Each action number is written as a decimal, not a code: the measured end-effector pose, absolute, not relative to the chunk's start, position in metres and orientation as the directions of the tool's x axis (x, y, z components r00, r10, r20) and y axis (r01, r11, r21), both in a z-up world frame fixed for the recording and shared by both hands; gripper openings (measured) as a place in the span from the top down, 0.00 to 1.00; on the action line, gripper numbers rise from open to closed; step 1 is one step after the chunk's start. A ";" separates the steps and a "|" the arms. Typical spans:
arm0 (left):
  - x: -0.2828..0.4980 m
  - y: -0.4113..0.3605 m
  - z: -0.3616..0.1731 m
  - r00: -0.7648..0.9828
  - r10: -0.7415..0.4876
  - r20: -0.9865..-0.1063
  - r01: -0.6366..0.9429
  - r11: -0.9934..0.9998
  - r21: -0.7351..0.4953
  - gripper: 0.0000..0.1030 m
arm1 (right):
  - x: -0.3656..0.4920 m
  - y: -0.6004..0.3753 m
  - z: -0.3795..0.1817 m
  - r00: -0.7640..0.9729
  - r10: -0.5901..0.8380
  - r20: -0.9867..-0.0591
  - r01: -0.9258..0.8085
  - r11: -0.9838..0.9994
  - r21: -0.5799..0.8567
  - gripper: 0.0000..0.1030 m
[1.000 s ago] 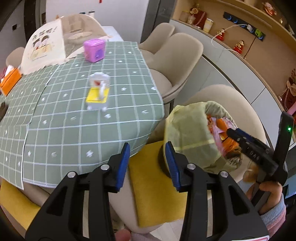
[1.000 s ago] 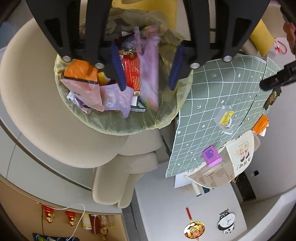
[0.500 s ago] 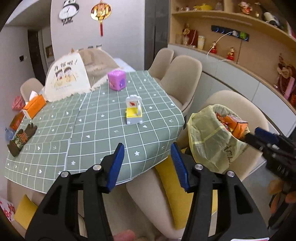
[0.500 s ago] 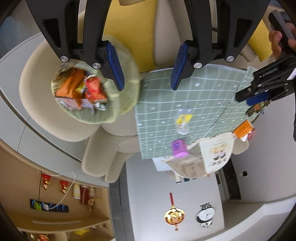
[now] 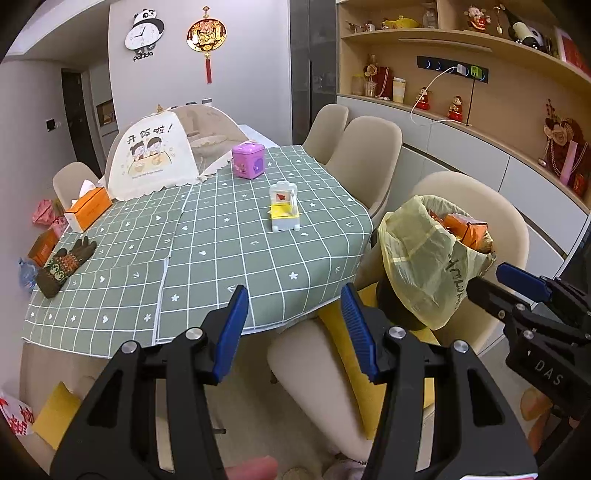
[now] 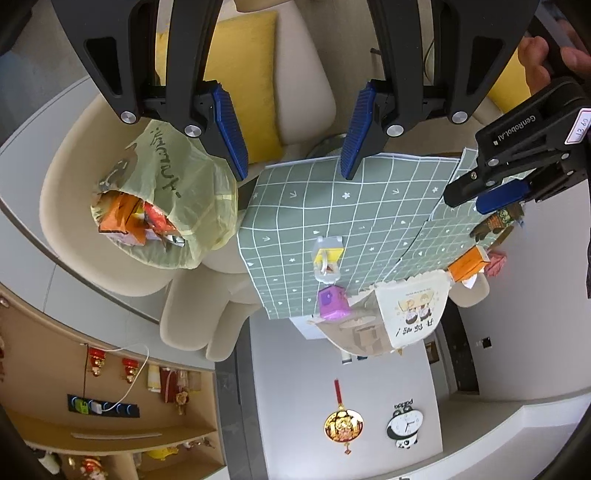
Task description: Collect trash
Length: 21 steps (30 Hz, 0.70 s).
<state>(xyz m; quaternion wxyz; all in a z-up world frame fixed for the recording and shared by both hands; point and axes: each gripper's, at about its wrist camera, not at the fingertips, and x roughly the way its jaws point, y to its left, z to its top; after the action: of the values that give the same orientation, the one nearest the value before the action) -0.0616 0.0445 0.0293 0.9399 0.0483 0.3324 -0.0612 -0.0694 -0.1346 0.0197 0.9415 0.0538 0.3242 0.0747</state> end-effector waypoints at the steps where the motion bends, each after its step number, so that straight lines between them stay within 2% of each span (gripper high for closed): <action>1: -0.063 0.045 0.030 0.773 -0.082 -0.629 0.146 0.988 0.050 0.52 | -0.071 -0.134 0.020 0.781 0.173 -0.600 -0.104 0.984 0.148 0.52; 21: -0.084 0.047 0.035 0.780 -0.108 -0.616 0.162 0.986 0.032 0.52 | -0.086 -0.128 0.026 0.788 0.161 -0.594 -0.109 0.986 0.124 0.52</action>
<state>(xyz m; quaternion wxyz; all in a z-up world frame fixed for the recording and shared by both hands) -0.0838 0.0473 0.0351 0.9426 0.0416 0.3236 -0.0715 -0.0859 -0.1275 0.0265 0.9447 0.0415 0.3173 0.0715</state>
